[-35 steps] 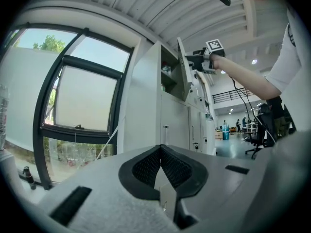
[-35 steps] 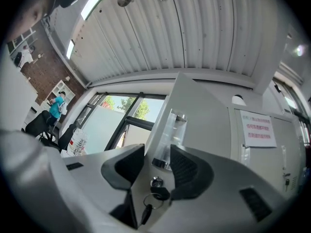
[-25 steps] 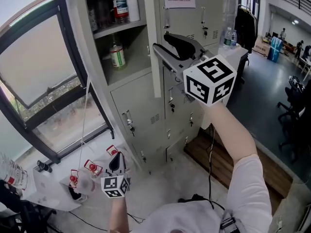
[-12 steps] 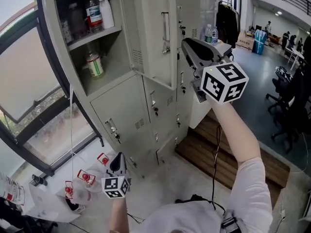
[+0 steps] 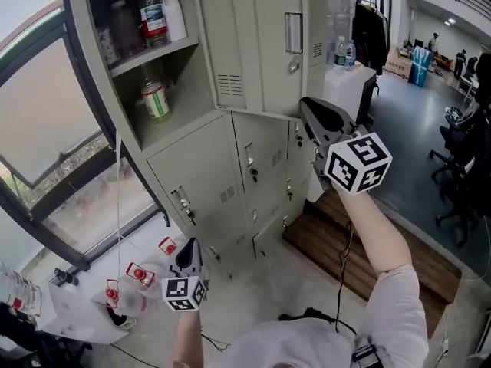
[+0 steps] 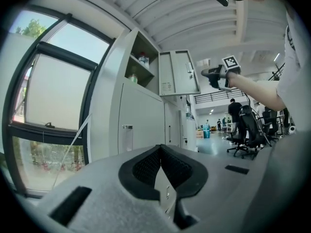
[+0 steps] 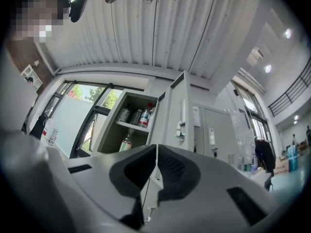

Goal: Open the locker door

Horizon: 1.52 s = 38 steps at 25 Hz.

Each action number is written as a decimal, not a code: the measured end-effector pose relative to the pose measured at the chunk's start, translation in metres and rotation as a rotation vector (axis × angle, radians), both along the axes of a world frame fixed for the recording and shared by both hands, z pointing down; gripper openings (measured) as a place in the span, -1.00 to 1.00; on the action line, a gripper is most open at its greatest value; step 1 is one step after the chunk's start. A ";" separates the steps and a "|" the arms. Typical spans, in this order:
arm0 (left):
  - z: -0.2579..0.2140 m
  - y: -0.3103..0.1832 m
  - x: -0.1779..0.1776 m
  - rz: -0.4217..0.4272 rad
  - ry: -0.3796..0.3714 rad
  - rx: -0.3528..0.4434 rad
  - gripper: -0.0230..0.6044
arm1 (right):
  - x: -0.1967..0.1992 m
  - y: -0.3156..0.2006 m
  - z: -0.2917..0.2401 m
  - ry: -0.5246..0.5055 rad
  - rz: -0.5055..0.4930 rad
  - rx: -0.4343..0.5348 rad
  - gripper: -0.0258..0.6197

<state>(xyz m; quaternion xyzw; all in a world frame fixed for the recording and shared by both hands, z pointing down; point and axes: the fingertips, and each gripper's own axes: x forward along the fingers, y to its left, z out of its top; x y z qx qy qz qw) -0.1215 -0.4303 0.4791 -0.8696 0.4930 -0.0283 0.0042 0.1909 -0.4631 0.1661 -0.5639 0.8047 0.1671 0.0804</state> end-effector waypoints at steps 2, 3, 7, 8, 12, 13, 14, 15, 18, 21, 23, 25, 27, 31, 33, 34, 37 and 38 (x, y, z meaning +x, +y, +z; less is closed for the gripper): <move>-0.003 0.001 -0.004 -0.013 -0.010 0.013 -0.92 | -0.009 -0.005 0.025 -0.006 -0.024 -0.025 -0.86; -0.005 0.002 -0.006 -0.018 -0.017 0.022 -0.92 | -0.015 -0.006 0.038 -0.008 -0.038 -0.031 -0.86; -0.013 0.004 -0.016 -0.040 -0.022 0.043 -0.92 | -0.035 -0.013 0.094 -0.038 -0.087 -0.078 -0.86; -0.014 0.005 -0.020 -0.048 -0.021 0.044 -0.92 | -0.040 -0.013 0.110 -0.045 -0.096 -0.097 -0.86; -0.013 0.009 -0.037 -0.086 -0.017 0.042 -0.92 | -0.068 -0.012 0.167 -0.036 -0.128 -0.159 -0.87; -0.013 0.010 -0.041 -0.096 -0.015 0.040 -0.92 | -0.076 -0.010 0.180 -0.042 -0.144 -0.170 -0.87; -0.013 0.012 -0.044 -0.107 -0.009 0.038 -0.92 | -0.084 -0.006 0.192 -0.054 -0.161 -0.181 -0.87; -0.013 0.014 -0.047 -0.118 0.001 0.036 -0.92 | -0.092 -0.002 0.204 -0.069 -0.176 -0.193 -0.87; -0.012 0.020 -0.053 -0.144 0.042 0.031 -0.92 | -0.113 0.008 0.239 -0.089 -0.197 -0.243 -0.87; -0.010 0.023 -0.058 -0.159 0.049 0.028 -0.92 | -0.135 0.015 0.267 -0.098 -0.229 -0.297 -0.87; -0.009 0.026 -0.059 -0.160 0.044 0.030 -0.92 | -0.145 0.019 0.281 -0.101 -0.237 -0.322 -0.87; -0.009 0.028 -0.060 -0.159 0.039 0.031 -0.92 | -0.151 0.022 0.289 -0.108 -0.239 -0.336 -0.88; -0.009 0.029 -0.061 -0.162 0.038 0.031 -0.92 | -0.154 0.023 0.292 -0.108 -0.241 -0.340 -0.88; -0.008 0.030 -0.061 -0.163 0.036 0.028 -0.92 | -0.158 0.025 0.291 -0.062 -0.226 -0.321 -0.88; -0.007 0.032 -0.060 -0.160 0.028 0.027 -0.92 | -0.161 0.028 0.291 -0.041 -0.222 -0.312 -0.88; -0.006 0.032 -0.059 -0.159 0.022 0.028 -0.92 | -0.162 0.029 0.291 -0.037 -0.223 -0.310 -0.88; -0.008 0.034 -0.058 -0.155 0.012 0.032 -0.92 | -0.165 0.030 0.293 -0.044 -0.227 -0.315 -0.88; -0.008 0.035 -0.058 -0.154 0.014 0.031 -0.92 | -0.165 0.030 0.293 -0.046 -0.228 -0.318 -0.88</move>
